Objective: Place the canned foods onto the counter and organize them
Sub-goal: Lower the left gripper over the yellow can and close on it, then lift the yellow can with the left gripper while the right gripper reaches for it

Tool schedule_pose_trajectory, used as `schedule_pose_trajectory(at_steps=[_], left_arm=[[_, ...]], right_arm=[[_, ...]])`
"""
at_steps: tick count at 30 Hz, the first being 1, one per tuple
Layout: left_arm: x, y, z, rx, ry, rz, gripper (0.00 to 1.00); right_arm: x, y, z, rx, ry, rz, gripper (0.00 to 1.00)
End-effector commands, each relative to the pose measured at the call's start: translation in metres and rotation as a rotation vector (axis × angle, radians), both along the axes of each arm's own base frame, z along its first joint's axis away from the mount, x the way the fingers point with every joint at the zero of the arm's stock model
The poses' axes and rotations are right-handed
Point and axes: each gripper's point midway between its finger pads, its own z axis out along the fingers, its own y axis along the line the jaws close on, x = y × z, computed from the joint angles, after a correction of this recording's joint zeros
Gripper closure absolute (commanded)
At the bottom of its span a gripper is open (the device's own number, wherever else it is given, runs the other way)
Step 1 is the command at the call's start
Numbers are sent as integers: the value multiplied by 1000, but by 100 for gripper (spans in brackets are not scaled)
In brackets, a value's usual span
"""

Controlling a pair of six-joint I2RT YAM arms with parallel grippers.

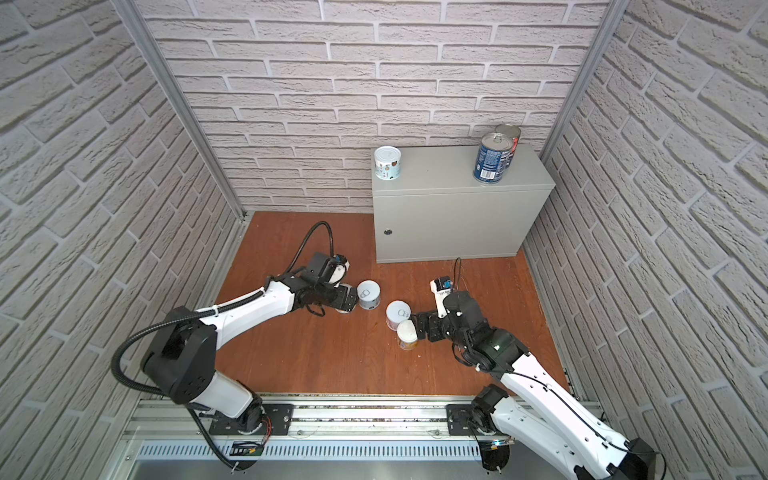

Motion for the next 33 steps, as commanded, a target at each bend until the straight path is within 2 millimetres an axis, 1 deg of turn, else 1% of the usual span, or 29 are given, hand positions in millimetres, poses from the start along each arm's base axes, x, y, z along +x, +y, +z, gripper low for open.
schedule_pose_trajectory(at_steps=[1,6,9,14,20,23,30,33], left_arm=[[4,2,-8,31,6,17,2],[7,12,-12,93,1,33,2],[11,12,-15,102,-8,30,2],[22,10,-21,105,-22,40,2],[34,9,-26,98,-6,39,3],[38,7,-26,92,0,30,7],[45,3,-18,100,-5,12,26],[44,5,-15,102,-10,16,28]], right_arm=[[4,-3,2,-5,-16,-18,7],[3,-4,3,-7,-20,-20,7],[3,-7,2,-17,-20,-29,7],[4,-6,1,-17,-17,-27,7],[3,-7,2,-18,-14,-29,7],[2,-7,0,-19,-11,-31,7],[3,-7,-3,-20,-3,-32,7],[5,-3,-4,-16,-7,-23,7]])
